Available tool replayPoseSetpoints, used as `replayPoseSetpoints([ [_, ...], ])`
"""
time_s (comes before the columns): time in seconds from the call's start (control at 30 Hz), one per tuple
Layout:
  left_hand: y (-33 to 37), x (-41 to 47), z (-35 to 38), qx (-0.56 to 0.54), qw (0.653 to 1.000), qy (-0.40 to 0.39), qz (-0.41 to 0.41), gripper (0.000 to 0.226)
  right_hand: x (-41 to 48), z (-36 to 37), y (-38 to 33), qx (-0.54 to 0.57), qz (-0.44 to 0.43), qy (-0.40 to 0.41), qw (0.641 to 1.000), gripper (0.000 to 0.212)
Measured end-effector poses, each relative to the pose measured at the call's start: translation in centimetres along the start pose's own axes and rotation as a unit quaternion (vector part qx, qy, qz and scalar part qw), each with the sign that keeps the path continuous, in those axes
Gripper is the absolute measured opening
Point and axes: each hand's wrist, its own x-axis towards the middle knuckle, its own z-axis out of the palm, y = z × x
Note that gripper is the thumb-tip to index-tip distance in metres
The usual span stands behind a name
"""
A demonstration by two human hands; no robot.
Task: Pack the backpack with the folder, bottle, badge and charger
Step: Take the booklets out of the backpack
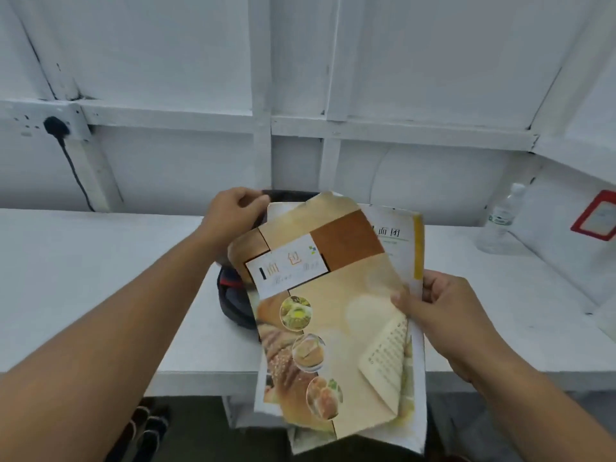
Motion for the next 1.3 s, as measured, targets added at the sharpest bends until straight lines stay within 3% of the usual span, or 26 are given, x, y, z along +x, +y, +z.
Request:
replayPoseSetpoints([
  [0.07,1.3,-3.4,-1.4,-0.179,0.98,0.048,-0.073,0.036,-1.0,-1.4,-0.6,0.005,-0.036,0.022,0.999,0.023],
  [0.13,2.7,-7.5,-1.8,-0.28,0.951,0.025,-0.126,0.056,-1.3,-2.8,-0.6,0.017,-0.057,0.046,0.997,0.026],
  [0.2,4.3,-11.6,-0.4,-0.271,0.952,-0.061,-0.128,0.061,-1.5,-3.8,-0.6,0.045,-0.062,0.063,0.995,0.025],
  [0.3,6.2,-16.1,2.7,-0.266,0.942,-0.173,-0.107,0.044,-1.6,-5.0,-0.3,0.07,-0.06,0.073,0.993,0.023],
  [0.47,7.4,-17.4,6.8,-0.301,0.94,-0.143,-0.067,0.026,-2.9,-7.0,0.7,0.083,-0.038,0.111,0.99,0.022],
  [0.63,9.1,-17.2,9.8,-0.159,0.978,-0.134,0.036,0.018,-4.5,-8.3,2.2,0.043,-0.005,0.138,0.989,0.03],
  [0.7,9.6,-17.1,10.4,-0.132,0.978,-0.144,0.076,0.015,-5.2,-8.8,2.6,0.047,0.008,0.163,0.985,0.029],
  [0.87,10.2,-16.5,13.3,-0.2,0.928,-0.298,0.101,0.028,-7.2,-10.8,4.9,0.08,0.026,0.246,0.966,0.027],
  [1.03,10.2,-19.2,20.4,-0.18,0.917,-0.339,0.109,0.019,-10.5,-12.3,9.0,0.129,0.039,0.361,0.923,0.03],
  [1.3,8.5,-25.9,30.9,-0.169,0.858,-0.47,0.118,0.013,-17.0,-14.5,18.7,0.143,0.12,0.51,0.84,0.025],
])
